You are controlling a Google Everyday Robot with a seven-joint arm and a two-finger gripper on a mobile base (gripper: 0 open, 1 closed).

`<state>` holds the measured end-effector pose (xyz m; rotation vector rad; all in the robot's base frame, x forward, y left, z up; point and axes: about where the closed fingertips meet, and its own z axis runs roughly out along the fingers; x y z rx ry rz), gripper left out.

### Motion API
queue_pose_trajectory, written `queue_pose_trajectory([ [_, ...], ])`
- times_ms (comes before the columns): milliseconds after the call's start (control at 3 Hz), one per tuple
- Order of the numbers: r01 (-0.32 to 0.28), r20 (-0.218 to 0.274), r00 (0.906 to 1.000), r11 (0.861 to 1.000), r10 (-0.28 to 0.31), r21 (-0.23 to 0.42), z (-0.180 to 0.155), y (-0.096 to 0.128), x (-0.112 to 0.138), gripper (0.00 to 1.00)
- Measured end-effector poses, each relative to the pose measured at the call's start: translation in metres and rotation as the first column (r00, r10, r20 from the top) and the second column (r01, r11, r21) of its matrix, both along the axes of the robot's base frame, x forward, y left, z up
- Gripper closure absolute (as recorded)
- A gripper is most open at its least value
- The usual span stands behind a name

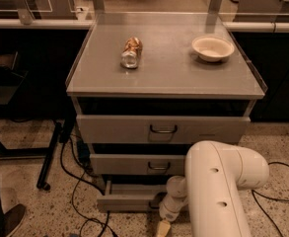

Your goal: Open bottom drawer

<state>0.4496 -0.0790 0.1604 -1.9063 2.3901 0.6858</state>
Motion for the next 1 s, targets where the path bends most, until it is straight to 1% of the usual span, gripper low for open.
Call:
queue_pose_trajectory([
  [333, -0.001, -0.015, 0.9999, 1.000, 0.001, -0.013, 0.001, -0.003, -0.009, 0.00],
  [667, 0.000, -0.016, 0.9999, 1.000, 0.000, -0.013, 0.003, -0.003, -0.010, 0.00],
  [1000, 0.010, -0.032, 0.9994, 1.000, -0.011, -0.024, 0.002, -0.007, -0.022, 0.00],
])
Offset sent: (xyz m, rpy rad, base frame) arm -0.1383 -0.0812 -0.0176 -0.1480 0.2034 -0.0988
